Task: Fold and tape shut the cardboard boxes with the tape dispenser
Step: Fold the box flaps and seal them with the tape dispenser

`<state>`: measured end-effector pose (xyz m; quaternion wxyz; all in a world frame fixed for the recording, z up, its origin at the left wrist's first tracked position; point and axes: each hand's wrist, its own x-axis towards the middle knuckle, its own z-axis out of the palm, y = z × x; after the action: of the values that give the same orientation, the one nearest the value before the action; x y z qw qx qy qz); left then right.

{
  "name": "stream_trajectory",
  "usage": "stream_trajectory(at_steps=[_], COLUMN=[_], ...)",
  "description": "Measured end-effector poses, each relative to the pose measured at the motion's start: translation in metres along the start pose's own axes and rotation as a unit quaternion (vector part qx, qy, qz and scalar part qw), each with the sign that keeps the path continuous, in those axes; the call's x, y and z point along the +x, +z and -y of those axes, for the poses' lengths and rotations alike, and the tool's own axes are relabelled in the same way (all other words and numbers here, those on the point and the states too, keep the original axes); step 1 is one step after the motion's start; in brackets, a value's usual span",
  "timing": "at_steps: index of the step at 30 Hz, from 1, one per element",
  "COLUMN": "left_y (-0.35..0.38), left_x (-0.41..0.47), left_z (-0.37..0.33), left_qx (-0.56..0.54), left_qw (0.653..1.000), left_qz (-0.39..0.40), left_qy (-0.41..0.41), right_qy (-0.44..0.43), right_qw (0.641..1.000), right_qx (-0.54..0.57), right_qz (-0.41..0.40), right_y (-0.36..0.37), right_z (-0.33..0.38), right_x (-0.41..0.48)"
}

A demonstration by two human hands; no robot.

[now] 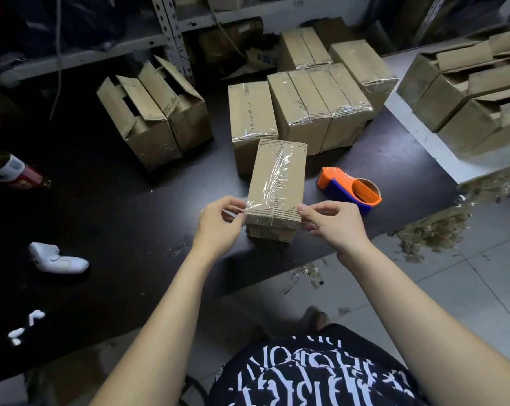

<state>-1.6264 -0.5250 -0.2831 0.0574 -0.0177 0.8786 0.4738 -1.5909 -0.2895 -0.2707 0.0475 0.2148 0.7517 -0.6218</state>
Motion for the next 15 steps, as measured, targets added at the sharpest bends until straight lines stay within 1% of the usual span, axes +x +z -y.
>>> stream_trajectory(at_steps=[2, 4, 5, 6, 8, 10, 13, 15], left_y=[0.001, -0.002, -0.006, -0.009, -0.014, -0.014, -0.012, -0.012], left_x=[-0.003, -0.007, -0.007, -0.007, -0.01, -0.012, -0.009, -0.007], left_z=[0.003, 0.006, 0.007, 0.008, 0.006, 0.002, 0.003, 0.007], left_qx=[-0.002, -0.016, -0.041, -0.067, -0.081, -0.053, -0.02, 0.0], left_qw=[1.0, 0.994, 0.99, 0.988, 0.989, 0.988, 0.981, 0.978], left_qz=[-0.027, -0.099, -0.124, -0.128, -0.089, -0.048, -0.044, -0.038], left_qy=[0.012, 0.038, 0.049, 0.059, 0.086, 0.138, 0.186, 0.205], right_qy=[-0.008, -0.017, -0.041, -0.076, -0.14, -0.191, -0.269, -0.292], right_qw=[1.0, 0.999, 0.998, 0.995, 0.979, 0.962, 0.942, 0.936], right_qx=[-0.007, 0.004, -0.012, -0.045, -0.119, -0.147, -0.159, -0.153], right_qz=[0.01, 0.031, 0.041, 0.053, 0.091, 0.124, 0.124, 0.122], right_y=[-0.003, -0.008, -0.012, -0.016, -0.021, -0.021, -0.02, -0.023], right_z=[-0.002, -0.003, -0.003, -0.004, -0.003, -0.003, -0.009, -0.011], right_x=[0.002, 0.003, 0.005, 0.006, 0.007, 0.006, 0.009, 0.013])
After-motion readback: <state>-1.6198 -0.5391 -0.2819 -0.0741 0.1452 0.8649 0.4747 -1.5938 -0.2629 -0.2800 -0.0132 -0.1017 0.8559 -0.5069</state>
